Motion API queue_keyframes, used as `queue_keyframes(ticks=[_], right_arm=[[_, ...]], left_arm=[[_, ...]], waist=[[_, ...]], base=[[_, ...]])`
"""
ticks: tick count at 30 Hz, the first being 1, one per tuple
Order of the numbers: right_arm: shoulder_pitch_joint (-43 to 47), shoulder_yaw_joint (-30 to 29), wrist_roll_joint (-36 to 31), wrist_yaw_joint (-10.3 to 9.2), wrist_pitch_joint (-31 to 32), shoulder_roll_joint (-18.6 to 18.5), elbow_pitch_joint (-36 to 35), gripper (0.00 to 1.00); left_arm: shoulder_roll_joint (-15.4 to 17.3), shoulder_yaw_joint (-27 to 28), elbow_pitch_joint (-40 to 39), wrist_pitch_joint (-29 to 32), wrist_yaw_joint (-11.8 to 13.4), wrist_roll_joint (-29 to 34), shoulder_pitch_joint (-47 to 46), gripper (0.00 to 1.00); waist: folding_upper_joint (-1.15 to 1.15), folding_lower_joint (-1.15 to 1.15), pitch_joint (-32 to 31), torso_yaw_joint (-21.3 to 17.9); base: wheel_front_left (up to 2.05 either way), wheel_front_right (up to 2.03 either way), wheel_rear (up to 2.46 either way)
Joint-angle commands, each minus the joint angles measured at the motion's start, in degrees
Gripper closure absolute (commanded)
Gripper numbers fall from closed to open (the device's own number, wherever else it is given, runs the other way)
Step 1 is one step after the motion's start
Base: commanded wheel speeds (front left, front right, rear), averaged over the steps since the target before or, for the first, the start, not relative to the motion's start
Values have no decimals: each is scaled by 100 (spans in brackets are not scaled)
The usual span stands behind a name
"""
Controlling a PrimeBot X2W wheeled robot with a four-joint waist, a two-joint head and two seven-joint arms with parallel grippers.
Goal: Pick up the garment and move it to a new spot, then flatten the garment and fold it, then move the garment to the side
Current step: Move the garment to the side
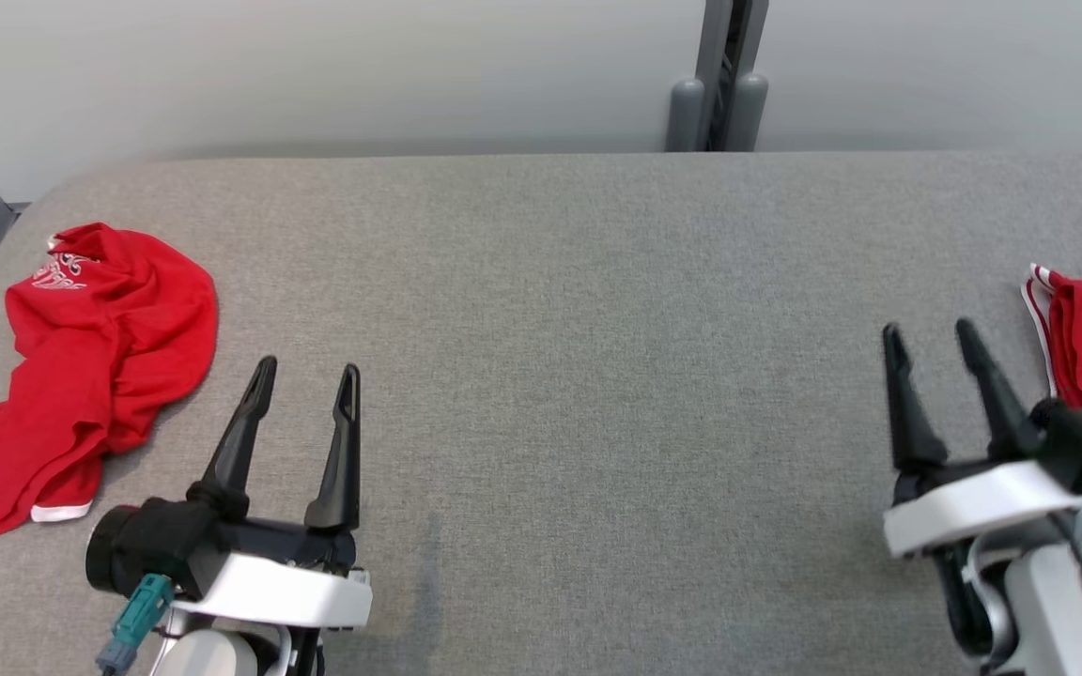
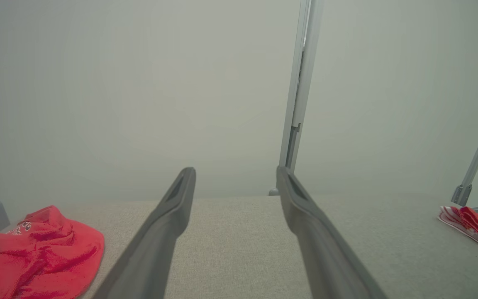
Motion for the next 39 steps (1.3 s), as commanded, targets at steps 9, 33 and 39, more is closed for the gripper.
queue_keyframes(ticks=[9,33,39], right_arm=[[635,109,-424,-2,-15,233,-353,0],[771,-7,-470,-3,-14,367,-417,0],[729,-70,-445,-3,-15,369,-427,0]], left_arm=[[12,81,78,-16,57,-150,290,0],[12,-32,218,-17,31,-106,358,0],[12,-59,228,-17,45,-125,313,0]], waist=[[0,0,-201,71],[0,0,-236,11],[0,0,-202,-17]], base=[[0,0,0],[0,0,0],[0,0,0]])
